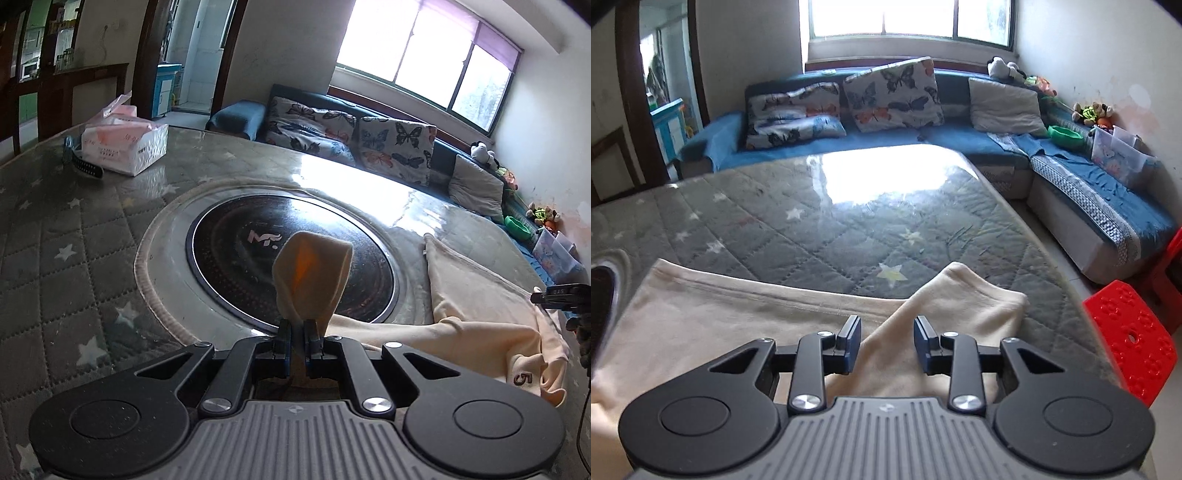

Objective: Fold clothes

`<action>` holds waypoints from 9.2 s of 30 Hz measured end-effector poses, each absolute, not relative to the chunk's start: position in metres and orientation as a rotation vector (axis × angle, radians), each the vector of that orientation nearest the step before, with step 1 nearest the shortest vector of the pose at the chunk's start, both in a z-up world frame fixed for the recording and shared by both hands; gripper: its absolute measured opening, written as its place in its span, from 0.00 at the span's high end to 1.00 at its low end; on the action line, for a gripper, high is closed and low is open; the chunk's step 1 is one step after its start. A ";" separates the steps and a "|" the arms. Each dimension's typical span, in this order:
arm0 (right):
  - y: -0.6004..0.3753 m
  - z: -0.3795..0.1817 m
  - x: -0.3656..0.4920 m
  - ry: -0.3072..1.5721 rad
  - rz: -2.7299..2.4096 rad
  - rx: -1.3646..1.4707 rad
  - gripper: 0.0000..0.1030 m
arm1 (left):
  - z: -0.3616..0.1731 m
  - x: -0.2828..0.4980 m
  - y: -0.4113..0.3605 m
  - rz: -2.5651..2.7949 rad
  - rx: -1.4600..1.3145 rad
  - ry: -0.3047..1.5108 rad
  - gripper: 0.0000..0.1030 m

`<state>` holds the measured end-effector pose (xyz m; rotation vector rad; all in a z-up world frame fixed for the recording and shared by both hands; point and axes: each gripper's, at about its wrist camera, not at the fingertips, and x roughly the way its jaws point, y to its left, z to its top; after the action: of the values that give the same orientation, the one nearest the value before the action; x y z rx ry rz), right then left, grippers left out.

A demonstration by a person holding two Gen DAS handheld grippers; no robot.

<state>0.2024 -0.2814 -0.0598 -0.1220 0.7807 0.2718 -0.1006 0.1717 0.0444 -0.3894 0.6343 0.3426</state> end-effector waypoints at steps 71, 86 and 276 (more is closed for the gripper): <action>-0.311 -0.010 0.003 0.669 0.704 -0.302 0.67 | 0.054 -0.114 0.000 -0.423 0.087 0.628 0.96; -0.272 -0.050 -0.039 0.826 0.960 -0.420 0.66 | 0.058 -0.066 0.008 -0.347 0.018 0.627 0.94; -0.224 -0.005 -0.012 0.672 0.893 -0.147 0.91 | 0.033 -0.094 0.048 -0.038 -0.052 0.634 0.50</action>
<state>-0.0124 -0.2239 -0.0054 -0.1468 0.6718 0.8931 -0.0940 0.0483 0.0329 -0.0522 0.6335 -0.0385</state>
